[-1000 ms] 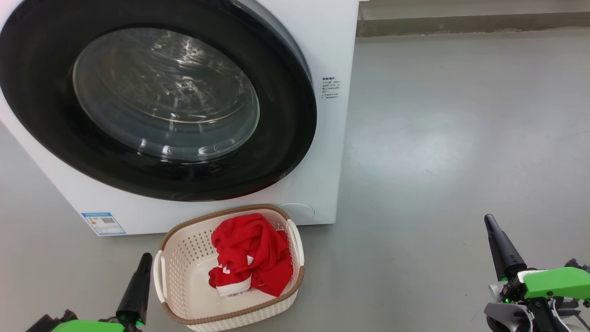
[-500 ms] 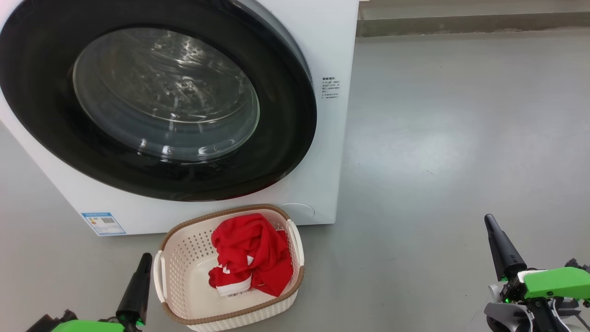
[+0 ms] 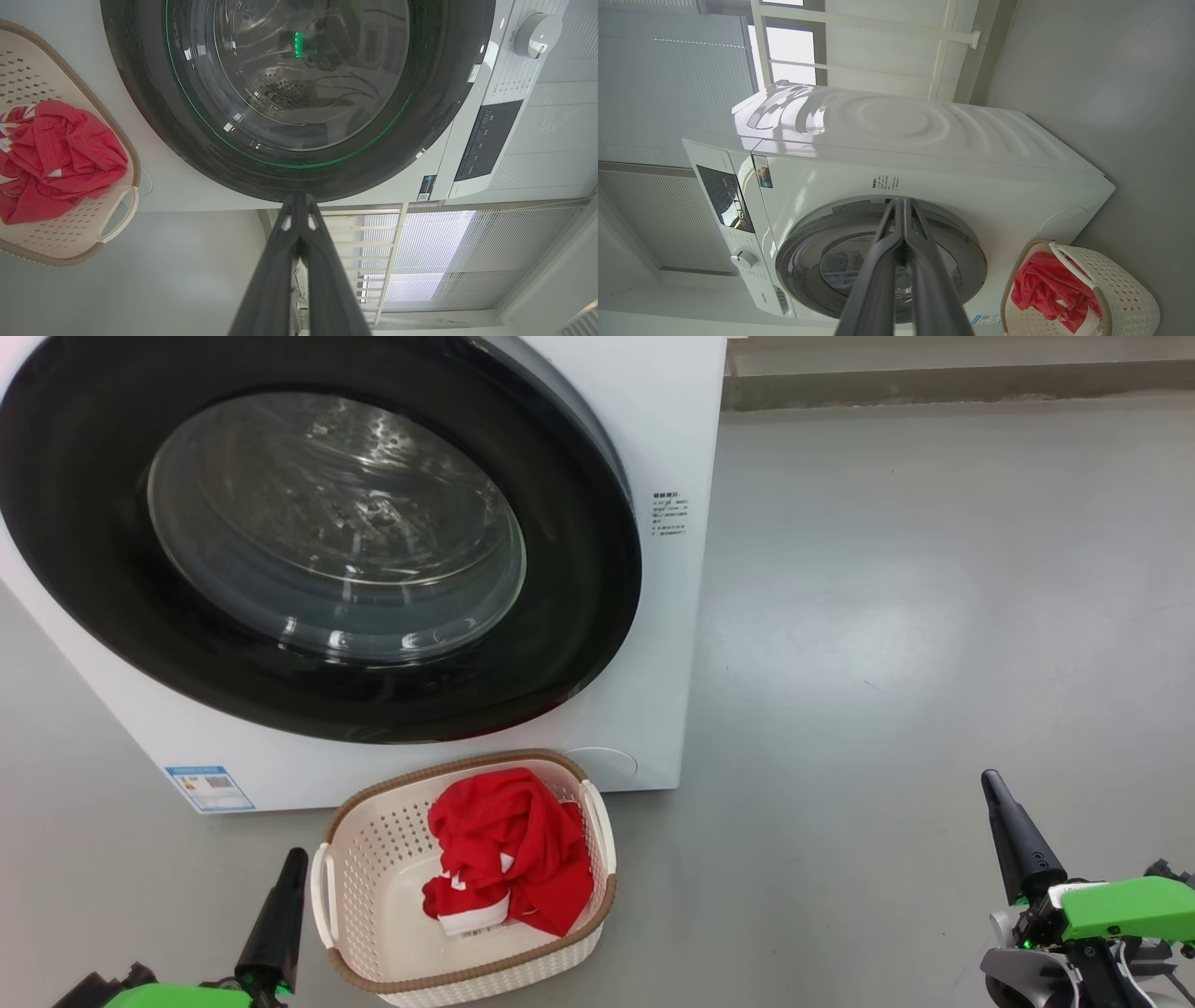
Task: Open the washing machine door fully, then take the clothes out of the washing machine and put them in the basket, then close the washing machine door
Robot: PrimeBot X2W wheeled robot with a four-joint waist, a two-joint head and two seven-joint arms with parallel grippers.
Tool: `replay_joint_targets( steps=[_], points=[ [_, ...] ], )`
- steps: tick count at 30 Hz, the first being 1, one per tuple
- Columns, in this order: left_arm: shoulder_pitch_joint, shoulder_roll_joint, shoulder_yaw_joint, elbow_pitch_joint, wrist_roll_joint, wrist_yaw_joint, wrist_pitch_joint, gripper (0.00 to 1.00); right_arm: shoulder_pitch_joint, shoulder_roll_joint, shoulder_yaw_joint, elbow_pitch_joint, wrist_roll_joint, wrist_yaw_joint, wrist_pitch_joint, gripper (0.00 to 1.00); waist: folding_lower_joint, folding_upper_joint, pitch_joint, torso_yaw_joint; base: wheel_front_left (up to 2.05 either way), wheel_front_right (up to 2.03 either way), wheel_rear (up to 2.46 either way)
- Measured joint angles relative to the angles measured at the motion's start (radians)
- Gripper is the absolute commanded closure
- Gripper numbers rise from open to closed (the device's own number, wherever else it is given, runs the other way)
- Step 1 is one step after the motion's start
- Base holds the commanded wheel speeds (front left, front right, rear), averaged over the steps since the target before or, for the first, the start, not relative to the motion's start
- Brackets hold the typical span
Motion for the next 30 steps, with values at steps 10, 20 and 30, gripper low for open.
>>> replay_joint_targets(
  steps=[10, 20, 30],
  points=[
    [0.000, 0.000, 0.000, 0.000, 0.000, 0.000, 0.000, 1.00, 0.000, 0.000, 0.000, 0.000, 0.000, 0.000, 0.000, 1.00, 0.0000, 0.0000, 0.000, 0.000, 0.00, 0.00, 0.00],
    [0.000, 0.000, 0.001, 0.000, 0.000, 0.000, 0.000, 1.00, 0.000, 0.000, 0.000, 0.000, 0.000, 0.000, 0.000, 1.00, 0.0000, -0.0001, 0.000, 0.000, 0.00, 0.00, 0.00],
    [0.000, 0.000, 0.001, 0.000, 0.000, 0.000, 0.000, 1.00, 0.000, 0.000, 0.000, 0.000, 0.000, 0.000, 0.000, 1.00, -0.0001, 0.0000, 0.000, 0.000, 0.00, 0.00, 0.00]
  ],
)
